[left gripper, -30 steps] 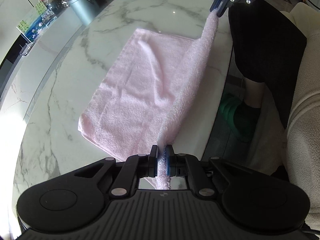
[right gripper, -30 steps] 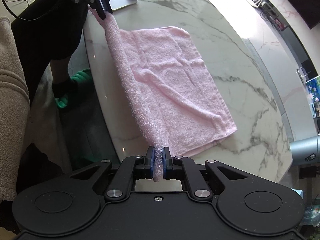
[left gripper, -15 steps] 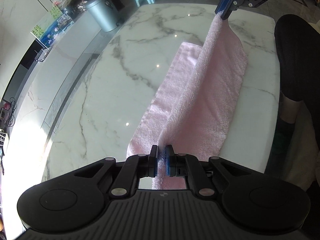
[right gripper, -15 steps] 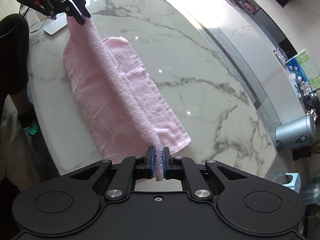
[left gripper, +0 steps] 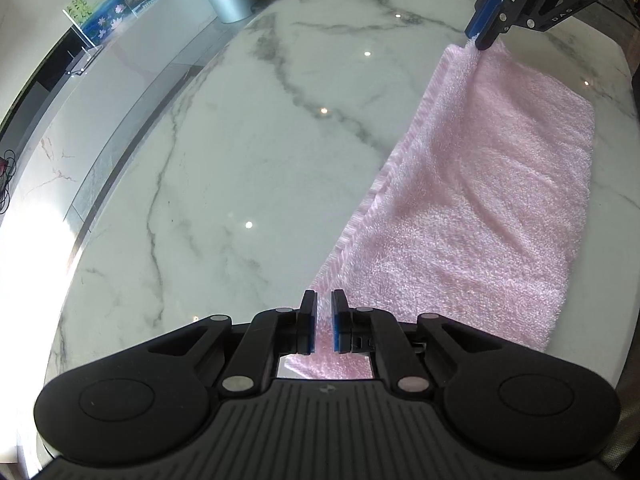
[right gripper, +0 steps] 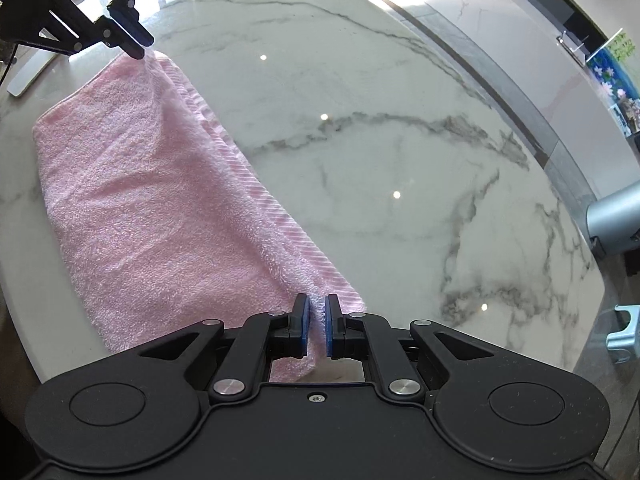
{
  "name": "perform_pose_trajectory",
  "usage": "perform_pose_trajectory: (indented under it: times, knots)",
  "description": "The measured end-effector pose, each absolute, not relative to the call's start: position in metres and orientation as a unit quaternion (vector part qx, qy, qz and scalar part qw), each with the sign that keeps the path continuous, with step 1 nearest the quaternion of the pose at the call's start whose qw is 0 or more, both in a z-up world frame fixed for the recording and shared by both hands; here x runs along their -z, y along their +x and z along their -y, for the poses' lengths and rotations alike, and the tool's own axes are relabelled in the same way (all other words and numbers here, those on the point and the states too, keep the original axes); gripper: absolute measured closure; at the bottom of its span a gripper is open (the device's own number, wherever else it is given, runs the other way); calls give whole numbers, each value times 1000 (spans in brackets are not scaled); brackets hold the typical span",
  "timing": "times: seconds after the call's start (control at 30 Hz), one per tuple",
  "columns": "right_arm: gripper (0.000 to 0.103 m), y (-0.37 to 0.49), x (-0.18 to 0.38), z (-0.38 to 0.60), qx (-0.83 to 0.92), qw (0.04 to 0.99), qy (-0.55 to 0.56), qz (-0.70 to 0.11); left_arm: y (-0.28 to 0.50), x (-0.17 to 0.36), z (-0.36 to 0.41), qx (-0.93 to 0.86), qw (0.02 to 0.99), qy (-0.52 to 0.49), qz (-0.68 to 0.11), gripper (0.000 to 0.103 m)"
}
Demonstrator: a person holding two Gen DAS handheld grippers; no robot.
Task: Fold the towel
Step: 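Lift the towel edge with both grippers and fold it over the towel, then release the folded towel by opening both grippers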
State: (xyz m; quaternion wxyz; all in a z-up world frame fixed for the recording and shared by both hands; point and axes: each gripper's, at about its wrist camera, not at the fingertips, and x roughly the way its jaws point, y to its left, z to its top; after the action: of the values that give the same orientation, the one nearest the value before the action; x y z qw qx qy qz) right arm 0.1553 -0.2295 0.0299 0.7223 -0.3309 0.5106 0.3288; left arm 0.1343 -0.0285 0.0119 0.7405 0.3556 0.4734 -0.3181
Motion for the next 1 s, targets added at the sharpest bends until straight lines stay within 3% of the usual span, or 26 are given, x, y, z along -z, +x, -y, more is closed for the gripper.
perform_pose_trajectory:
  times: [0.23,0.43,0.5,0.67,1.0]
  knots:
    - [96,169,-8,237,-328,728,-303,-520,139,-1,15,319,744,331,-486,96]
    - [87,176,-1,246,-303,752,-270,-519,134,2,8,305,751,320,-490,95]
    - [78,175,-2,248,-295,758,-268,-516,132,1,7,298,756,317,-490,94]
    - [66,172,-14,251,-279,774,-263,-504,124,-14,8,279,770,311,-483,80]
    - [51,120,-65,252,-261,817,-222,-464,71,-66,27,240,811,291,-447,64]
